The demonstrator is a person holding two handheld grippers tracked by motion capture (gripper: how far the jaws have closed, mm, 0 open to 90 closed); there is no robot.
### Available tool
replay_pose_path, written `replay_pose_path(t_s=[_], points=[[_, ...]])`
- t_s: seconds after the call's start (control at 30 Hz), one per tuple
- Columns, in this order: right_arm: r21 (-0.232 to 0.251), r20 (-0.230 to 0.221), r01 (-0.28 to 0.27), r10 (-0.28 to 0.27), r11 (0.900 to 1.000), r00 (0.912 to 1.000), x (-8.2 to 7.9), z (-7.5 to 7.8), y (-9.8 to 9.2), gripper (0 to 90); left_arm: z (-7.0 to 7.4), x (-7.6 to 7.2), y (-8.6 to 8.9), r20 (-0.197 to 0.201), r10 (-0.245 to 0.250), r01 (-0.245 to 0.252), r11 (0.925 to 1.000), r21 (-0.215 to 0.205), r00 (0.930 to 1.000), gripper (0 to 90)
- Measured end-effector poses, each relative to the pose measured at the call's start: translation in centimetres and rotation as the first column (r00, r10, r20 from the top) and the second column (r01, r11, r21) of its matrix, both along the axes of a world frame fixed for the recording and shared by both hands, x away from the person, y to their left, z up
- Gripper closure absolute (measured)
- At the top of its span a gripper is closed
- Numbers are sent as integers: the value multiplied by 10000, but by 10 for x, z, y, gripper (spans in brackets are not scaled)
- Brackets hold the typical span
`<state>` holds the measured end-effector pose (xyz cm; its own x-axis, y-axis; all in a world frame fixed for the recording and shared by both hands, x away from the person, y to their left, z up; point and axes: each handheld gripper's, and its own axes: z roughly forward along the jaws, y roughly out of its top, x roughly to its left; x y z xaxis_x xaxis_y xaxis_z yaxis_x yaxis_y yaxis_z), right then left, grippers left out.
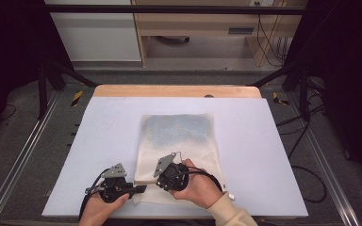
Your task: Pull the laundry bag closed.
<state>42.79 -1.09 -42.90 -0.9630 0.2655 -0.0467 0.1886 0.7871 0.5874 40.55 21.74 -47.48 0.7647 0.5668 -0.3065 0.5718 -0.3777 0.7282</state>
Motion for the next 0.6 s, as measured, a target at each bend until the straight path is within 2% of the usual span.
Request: replay_pose_path(t_s=[0.6], points=[[69, -23, 242, -242, 9997, 9997, -2, -2, -16, 820, -1, 0, -1, -50, -85, 85, 10000, -20, 10000, 837]])
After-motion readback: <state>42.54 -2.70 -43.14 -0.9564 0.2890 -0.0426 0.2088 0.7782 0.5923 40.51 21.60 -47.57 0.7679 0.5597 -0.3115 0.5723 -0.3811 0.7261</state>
